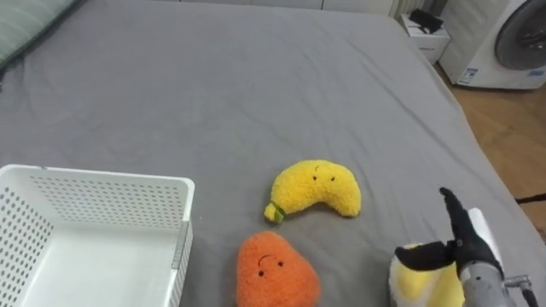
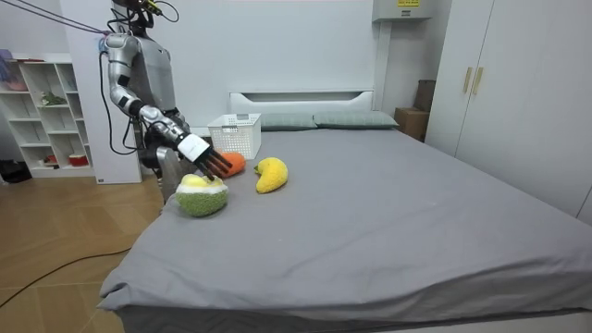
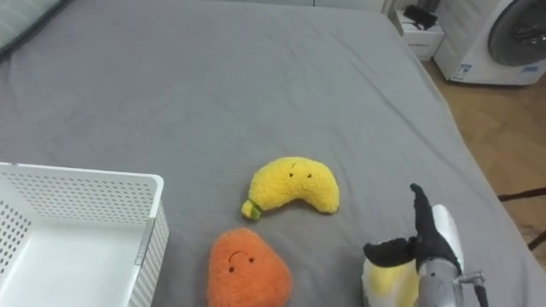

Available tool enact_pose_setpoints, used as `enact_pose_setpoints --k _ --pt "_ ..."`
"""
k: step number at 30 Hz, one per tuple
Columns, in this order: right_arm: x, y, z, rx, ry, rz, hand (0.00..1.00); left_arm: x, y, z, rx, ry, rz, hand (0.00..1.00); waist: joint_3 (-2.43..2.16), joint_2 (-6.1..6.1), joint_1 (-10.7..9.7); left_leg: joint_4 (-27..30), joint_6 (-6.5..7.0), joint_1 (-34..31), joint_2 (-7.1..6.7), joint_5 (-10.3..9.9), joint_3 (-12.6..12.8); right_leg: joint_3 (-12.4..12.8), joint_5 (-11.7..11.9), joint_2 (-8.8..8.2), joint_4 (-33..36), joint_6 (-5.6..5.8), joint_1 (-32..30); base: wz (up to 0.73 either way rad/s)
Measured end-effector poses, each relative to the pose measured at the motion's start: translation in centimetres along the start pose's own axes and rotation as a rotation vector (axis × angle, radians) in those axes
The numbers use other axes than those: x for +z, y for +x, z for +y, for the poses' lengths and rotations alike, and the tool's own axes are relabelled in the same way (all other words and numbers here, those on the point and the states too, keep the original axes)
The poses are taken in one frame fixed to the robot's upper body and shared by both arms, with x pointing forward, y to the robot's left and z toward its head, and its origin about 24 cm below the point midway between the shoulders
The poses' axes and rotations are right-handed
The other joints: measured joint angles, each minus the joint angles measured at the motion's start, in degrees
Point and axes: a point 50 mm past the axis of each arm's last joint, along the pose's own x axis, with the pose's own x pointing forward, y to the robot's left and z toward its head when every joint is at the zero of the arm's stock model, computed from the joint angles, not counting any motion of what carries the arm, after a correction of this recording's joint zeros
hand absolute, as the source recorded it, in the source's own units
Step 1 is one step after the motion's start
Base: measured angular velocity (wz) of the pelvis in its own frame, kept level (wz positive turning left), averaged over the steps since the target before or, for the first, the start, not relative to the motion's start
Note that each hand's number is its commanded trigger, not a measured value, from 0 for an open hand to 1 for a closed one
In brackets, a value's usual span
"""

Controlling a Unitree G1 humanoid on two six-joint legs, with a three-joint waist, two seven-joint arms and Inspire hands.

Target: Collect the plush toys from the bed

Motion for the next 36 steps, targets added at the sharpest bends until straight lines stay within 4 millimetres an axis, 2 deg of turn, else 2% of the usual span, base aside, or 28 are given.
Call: enact_pose_setpoints --k 1,2,7,12,14,15,16,28,36 --pt "-1.4 0.0 0.6 0.041 -0.028 0.064 0.00 -0.1 0.0 0.0 -0.002 0.001 0.005 0.00 -0.04 -0.07 0.1 0.0 0.00 0.3 0.00 0.0 -0.1 -0.2 0.0 -0.02 -0.1 0.00 0.5 0.16" --pt "-1.9 0.0 0.7 0.055 -0.039 0.087 0.00 0.0 0.0 0.1 -0.005 0.001 0.008 0.00 -0.06 -0.11 0.2 0.0 0.01 0.5 0.00 0.0 -0.2 -0.2 0.0 -0.01 -0.1 0.00 0.6 0.04" --pt "-4.9 0.4 0.1 0.101 -0.084 0.218 0.00 0.3 0.1 0.1 -0.004 0.030 -0.002 0.00 0.01 -0.80 1.2 0.2 0.08 1.2 -0.06 0.0 -1.1 -0.4 0.0 0.09 -0.8 0.01 2.2 0.05" --pt "-5.8 0.3 0.0 0.109 -0.096 0.260 0.00 0.5 0.1 0.1 -0.003 0.041 -0.004 0.00 0.08 -1.09 2.5 0.3 0.08 1.0 -0.08 0.0 -1.3 -0.9 0.0 0.04 -0.9 0.01 2.3 0.05" --pt "-5.9 0.3 0.1 0.114 -0.102 0.269 0.76 0.4 0.2 0.1 -0.002 0.043 0.003 0.00 0.13 -1.27 2.5 0.3 0.10 0.9 -0.13 0.0 -1.6 -1.4 0.0 -0.03 -1.0 0.02 2.4 0.12" --pt "-5.9 0.4 0.1 0.115 -0.108 0.274 0.76 0.5 0.2 0.1 -0.002 0.043 0.003 0.00 0.14 -1.35 2.5 0.4 0.10 0.9 -0.14 0.0 -1.7 -1.6 0.0 -0.04 -1.1 0.01 2.6 0.08" --pt "-5.9 0.4 0.2 0.119 -0.122 0.276 1.00 0.5 0.2 0.1 -0.002 0.043 0.003 0.00 0.13 -1.40 2.6 0.5 0.10 0.8 -0.13 0.0 -1.8 -1.7 0.0 -0.02 -1.1 0.01 2.6 0.06" --pt "-6.4 0.4 -0.2 0.086 -0.300 0.317 1.00 0.8 0.2 0.2 0.000 0.043 -0.006 0.00 0.02 -1.29 2.6 1.1 0.12 0.1 -0.20 0.0 -2.6 -1.8 0.0 0.10 -1.7 -0.02 2.5 0.02" --pt "-6.6 0.2 0.1 0.079 -0.298 0.323 1.00 1.1 0.2 0.0 0.001 0.057 -0.021 0.00 0.00 -0.61 2.4 1.0 0.19 1.0 -0.18 -0.1 -2.6 -1.7 0.0 0.10 -1.5 -0.06 3.1 -0.02"
